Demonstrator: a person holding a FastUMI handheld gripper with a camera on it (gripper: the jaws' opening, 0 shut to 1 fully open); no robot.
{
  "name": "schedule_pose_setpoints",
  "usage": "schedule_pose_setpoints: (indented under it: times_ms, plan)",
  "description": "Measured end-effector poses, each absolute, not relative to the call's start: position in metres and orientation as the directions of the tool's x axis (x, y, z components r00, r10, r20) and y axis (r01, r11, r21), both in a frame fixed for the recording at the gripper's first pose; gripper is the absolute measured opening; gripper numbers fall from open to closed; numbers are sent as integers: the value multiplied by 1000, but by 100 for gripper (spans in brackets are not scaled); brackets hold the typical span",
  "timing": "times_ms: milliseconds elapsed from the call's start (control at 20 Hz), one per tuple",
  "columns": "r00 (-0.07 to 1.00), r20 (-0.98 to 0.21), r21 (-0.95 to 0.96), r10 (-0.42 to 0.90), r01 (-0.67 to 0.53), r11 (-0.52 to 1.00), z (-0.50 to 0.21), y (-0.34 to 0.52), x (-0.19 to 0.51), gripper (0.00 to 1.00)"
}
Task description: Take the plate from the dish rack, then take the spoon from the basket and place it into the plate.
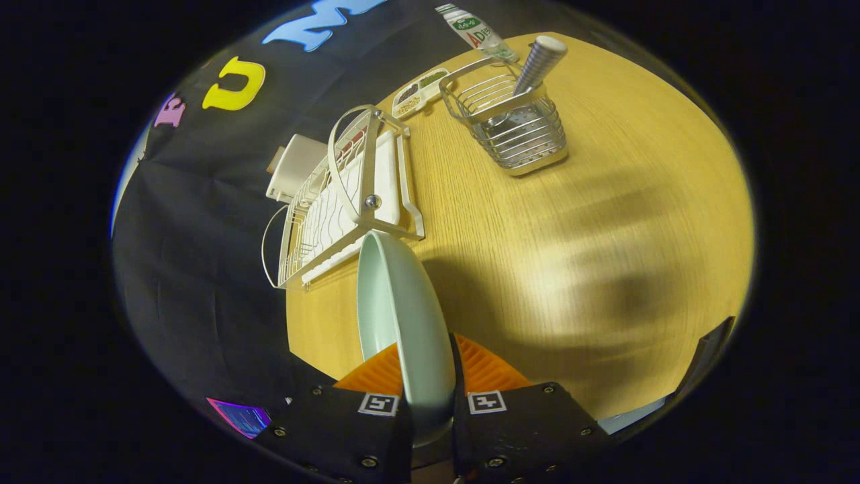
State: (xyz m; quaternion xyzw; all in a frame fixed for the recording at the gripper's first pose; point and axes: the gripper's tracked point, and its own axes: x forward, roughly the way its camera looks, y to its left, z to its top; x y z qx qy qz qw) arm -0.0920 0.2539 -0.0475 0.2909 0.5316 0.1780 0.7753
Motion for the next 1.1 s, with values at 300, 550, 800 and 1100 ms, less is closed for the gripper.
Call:
schedule_pose_setpoints:
  times_ms: [300,550,800,1100]
  plan:
    - [324,-709,666,627,14,746,-69,265,-95,23]
    - [328,-671,717,665,58,695,-80,255,-91,24]
    - [404,-722,595,562,-51,802,-84,228,-81,32]
    - [582,-696,388,421,-189,902,-48,184,-70,37]
